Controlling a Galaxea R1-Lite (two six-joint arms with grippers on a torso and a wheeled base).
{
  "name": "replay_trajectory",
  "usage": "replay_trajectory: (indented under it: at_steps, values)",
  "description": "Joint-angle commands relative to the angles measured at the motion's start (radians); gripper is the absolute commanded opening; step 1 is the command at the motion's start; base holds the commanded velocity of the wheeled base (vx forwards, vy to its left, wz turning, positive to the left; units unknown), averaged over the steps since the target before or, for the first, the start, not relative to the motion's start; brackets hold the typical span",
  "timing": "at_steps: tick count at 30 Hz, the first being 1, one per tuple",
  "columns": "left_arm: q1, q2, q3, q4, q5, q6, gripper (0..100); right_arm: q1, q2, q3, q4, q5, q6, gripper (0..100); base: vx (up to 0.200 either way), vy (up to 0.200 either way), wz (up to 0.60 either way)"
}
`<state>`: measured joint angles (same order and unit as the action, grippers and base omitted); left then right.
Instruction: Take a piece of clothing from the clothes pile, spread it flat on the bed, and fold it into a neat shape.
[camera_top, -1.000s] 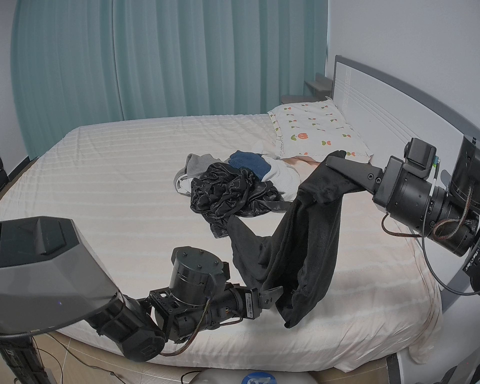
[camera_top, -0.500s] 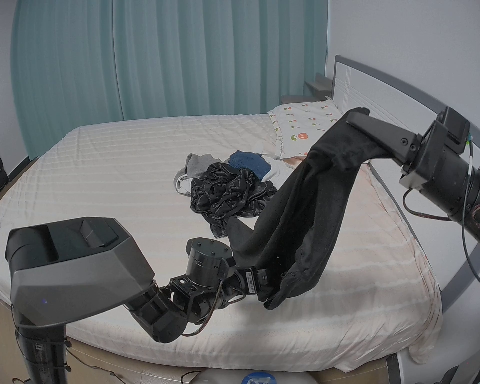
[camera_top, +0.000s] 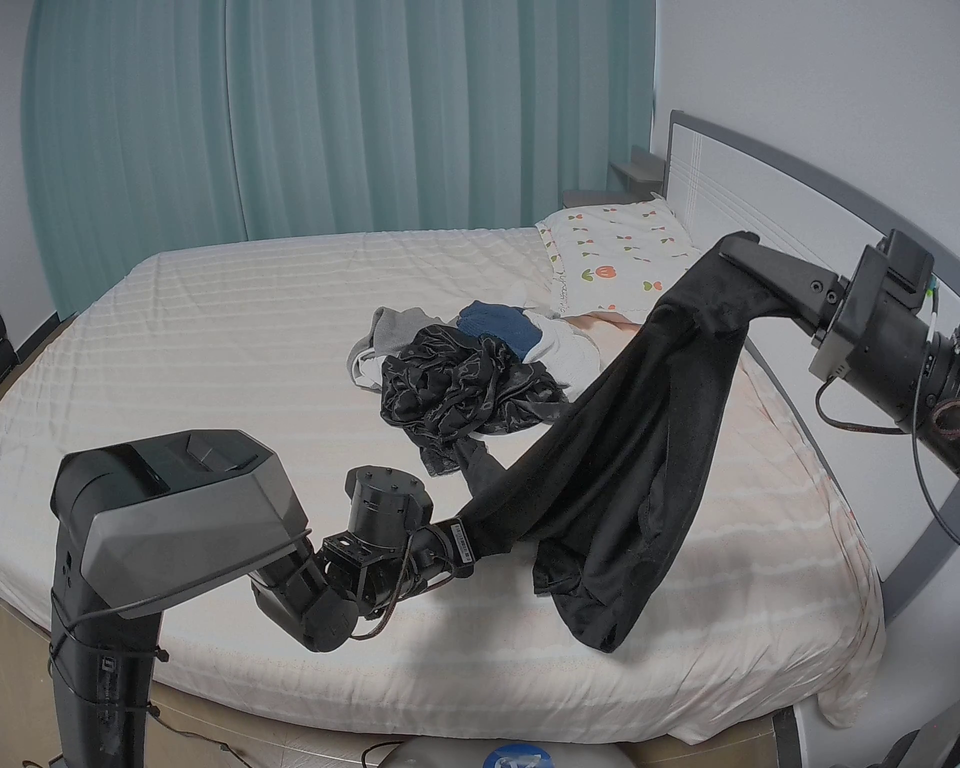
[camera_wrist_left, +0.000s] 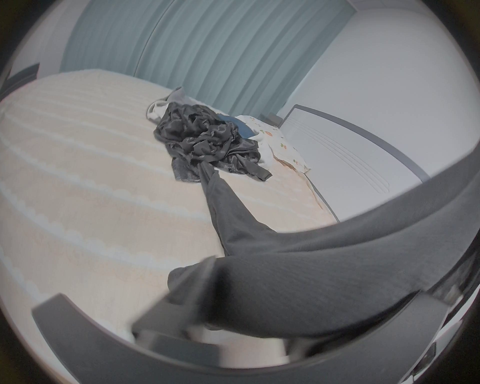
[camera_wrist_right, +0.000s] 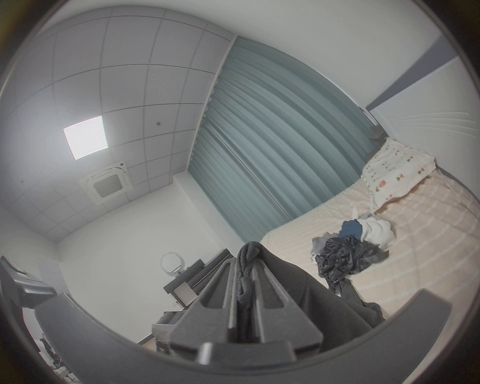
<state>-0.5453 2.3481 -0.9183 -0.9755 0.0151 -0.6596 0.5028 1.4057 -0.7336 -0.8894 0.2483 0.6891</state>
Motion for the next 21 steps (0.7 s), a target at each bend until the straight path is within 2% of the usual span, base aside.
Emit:
replay_trajectory:
  at_steps: [1, 5, 7, 11, 14, 15, 17, 20, 21]
  values:
    - [0.015, -0.115, 0.041, -0.002, -0.015, -0.032, 0, -0.044, 0.11, 0.011, -0.016, 0.002, 0.006, 0, 0.0, 0.0, 0.0]
    - [0.019, -0.216, 0.113, -0.002, -0.043, -0.035, 0, -0.063, 0.167, 0.022, -0.057, 0.003, 0.01, 0, 0.0, 0.0, 0.0]
    - [0.015, -0.312, 0.177, -0.002, -0.076, -0.072, 0, -0.064, 0.226, 0.02, -0.099, 0.002, 0.033, 0, 0.0, 0.0, 0.0]
    - [0.011, -0.415, 0.21, -0.002, -0.073, -0.121, 0, -0.059, 0.297, -0.001, -0.151, -0.018, 0.036, 0, 0.0, 0.0, 0.0]
    - [0.019, -0.509, 0.234, 0.008, -0.067, -0.124, 0, -0.056, 0.322, -0.058, -0.166, -0.081, 0.033, 0, 0.0, 0.0, 0.0]
    - [0.024, -0.555, 0.24, 0.02, -0.064, -0.129, 0, -0.052, 0.323, -0.099, -0.168, -0.138, 0.032, 0, 0.0, 0.0, 0.0]
    - [0.047, -0.602, 0.246, 0.058, -0.057, -0.144, 0, -0.038, 0.312, -0.13, -0.169, -0.192, 0.026, 0, 0.0, 0.0, 0.0]
    - [0.081, -0.641, 0.248, 0.089, -0.043, -0.19, 0, -0.036, 0.3, -0.124, -0.169, -0.204, 0.016, 0, 0.0, 0.0, 0.0]
    - [0.096, -0.648, 0.249, 0.093, -0.043, -0.252, 0, -0.047, 0.3, -0.107, -0.171, -0.204, 0.01, 0, 0.0, 0.0, 0.0]
